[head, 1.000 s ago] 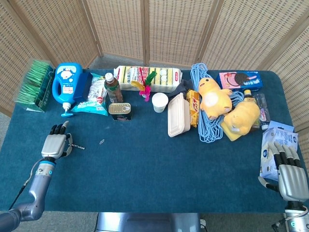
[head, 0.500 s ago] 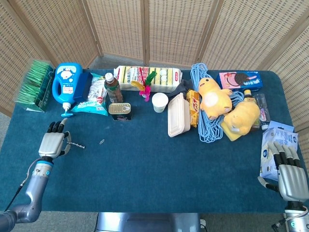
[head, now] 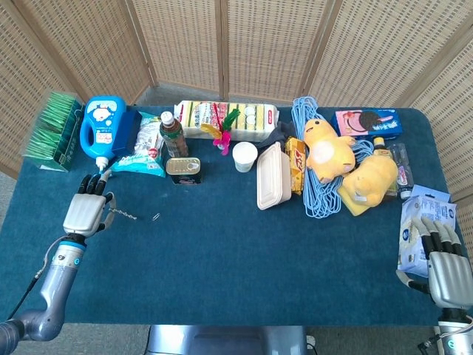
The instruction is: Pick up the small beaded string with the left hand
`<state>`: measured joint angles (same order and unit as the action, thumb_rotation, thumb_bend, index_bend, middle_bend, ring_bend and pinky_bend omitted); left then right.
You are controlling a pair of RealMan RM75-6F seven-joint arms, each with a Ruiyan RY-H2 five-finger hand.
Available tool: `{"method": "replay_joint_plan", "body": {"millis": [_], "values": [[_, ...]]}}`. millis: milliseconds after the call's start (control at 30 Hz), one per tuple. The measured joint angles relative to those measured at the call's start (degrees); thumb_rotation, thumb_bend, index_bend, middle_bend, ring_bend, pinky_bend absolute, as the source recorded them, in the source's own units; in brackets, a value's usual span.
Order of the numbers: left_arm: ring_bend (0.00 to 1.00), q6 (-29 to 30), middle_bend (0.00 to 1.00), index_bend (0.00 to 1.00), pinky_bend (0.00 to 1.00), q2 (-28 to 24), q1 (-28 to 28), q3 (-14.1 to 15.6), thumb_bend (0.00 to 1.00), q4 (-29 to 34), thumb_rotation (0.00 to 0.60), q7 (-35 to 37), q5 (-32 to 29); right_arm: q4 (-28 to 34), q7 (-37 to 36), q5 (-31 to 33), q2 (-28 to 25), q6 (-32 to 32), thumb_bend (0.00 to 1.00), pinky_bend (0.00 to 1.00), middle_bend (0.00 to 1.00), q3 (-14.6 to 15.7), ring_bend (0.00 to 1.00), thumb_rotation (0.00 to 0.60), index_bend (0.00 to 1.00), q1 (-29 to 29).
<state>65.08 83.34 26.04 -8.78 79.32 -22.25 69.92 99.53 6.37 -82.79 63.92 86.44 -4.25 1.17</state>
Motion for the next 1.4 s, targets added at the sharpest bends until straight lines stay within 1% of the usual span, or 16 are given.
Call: {"method": "replay_joint_plan", "body": {"millis": [167, 467, 800, 1100, 1400], "values": [[0.00, 0.6, 0.00, 0.53, 0.00, -0.6, 1.4, -0.4, 0.72, 2.3, 0.600, -5.4, -0.1, 0.1, -0.3, -0.1, -0.2, 0.1, 0.00, 0.00, 0.00, 0.0, 0.00, 0.600, 0.00, 0.0], [0.00, 1.2, 0.00, 0.53, 0.00, 0.3, 4.5, 0.1, 0.72, 2.9, 0.600, -16.3, 0.8, 0.0, -0.8, 0.0, -0.4, 0.1, 0.00, 0.00, 0.00, -0.1, 0.00, 0.600, 0.00, -0.1], [0.00, 3.9, 0.00, 0.53, 0.00, 1.3, 5.8, 2.0, 0.72, 4.2, 0.600, -24.5, 3.6, 0.1, -0.9, 0.1, -0.4, 0.2, 0.00, 0.00, 0.00, -0.1, 0.00, 0.600, 0.00, -0.1], [0.00, 6.8, 0.00, 0.53, 0.00, 2.2, 6.2, 3.3, 0.72, 3.0, 0.600, -29.9, 7.1, 0.1, -0.8, 0.1, -0.4, 0.1, 0.00, 0.00, 0.00, -0.1, 0.00, 0.600, 0.00, -0.1], [0.00, 8.1, 0.00, 0.53, 0.00, 2.5, 6.9, 4.2, 0.71, 2.1, 0.600, -36.3, 10.0, 0.1, -1.0, 0.0, -0.5, 0.2, 0.00, 0.00, 0.00, -0.2, 0.00, 0.600, 0.00, -0.1]]}}
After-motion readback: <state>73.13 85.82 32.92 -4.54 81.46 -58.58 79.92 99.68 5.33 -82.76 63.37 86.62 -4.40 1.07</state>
